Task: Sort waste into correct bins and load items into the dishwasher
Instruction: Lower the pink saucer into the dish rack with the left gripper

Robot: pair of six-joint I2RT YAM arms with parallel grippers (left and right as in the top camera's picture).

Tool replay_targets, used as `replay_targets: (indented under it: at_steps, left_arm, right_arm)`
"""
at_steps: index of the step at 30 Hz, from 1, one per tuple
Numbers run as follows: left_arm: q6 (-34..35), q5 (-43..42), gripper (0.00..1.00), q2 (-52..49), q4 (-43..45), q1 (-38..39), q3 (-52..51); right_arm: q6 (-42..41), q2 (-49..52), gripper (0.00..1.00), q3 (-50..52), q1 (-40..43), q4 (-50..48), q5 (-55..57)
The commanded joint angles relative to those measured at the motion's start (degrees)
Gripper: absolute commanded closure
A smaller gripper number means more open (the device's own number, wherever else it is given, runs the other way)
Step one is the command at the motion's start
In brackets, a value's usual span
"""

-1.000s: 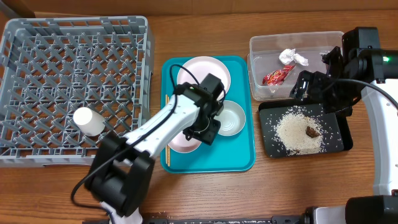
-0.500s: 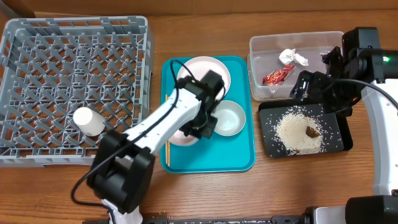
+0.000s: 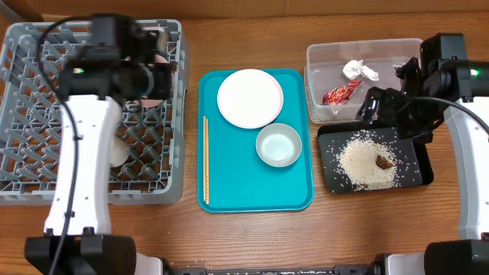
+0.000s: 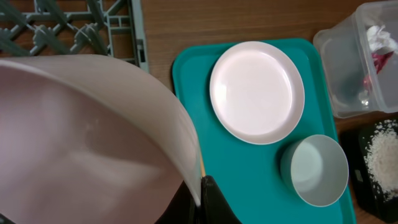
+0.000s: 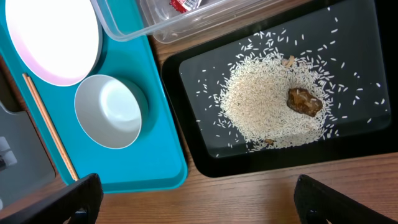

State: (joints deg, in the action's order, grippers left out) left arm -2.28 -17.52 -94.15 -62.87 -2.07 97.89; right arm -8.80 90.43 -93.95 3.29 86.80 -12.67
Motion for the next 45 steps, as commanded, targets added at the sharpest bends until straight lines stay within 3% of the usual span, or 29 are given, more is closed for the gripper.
replay_targets:
  at_steps: [1,11,19,29,34,37,41,45]
  left_arm:
    - [-9.3,-15.5,0.96,-3.4,1.5,-7.2,0.4]
    - [-18.7,-40.0,0.96,-16.8,3.7,-21.0,0.4]
    - [-19.6,-51.8,0.96,-24.8,5.4,-26.5,0.4]
    - [-19.6,-54.1,0.96,-29.1,2.6,-31.6,0.3]
    - [-19.5,-53.0,0.88,-29.1,-1.6,-34.8,0.4]
    - [-19.6,-52.7,0.74,-28.7,-5.6,-36.3,0.5]
    - [-19.6,-49.9,0.37,-26.5,-9.5,-37.6,0.5]
    - [-19.6,-47.8,0.13,-21.4,-10.7,-37.3,0.5]
  right_arm:
    - [-0.1,-0.6,0.0,-0.6,-0.2,0.0,-0.2]
    - [-0.1,-0.6,0.0,-0.6,-0.2,0.5,-0.2]
    - [-0.1,-0.6,0.0,-0.6,-0.2,0.8,-0.2]
    - [-0.1,-0.6,0.0,-0.6,-0.2,0.9,-0.2]
    - [-0.1,-0.6,0.0,-0.6,-0.2,0.9,-0.2]
    - [-0.1,-0.6,0.0,-0.6,-0.2,1.0,-0.2]
    - [-0.1,-0.6,0.0,-0.6,-0.2,1.1,-0.2]
    - [-0.1,-0.6,0.0,-0.6,-0.2,1.6,-0.2]
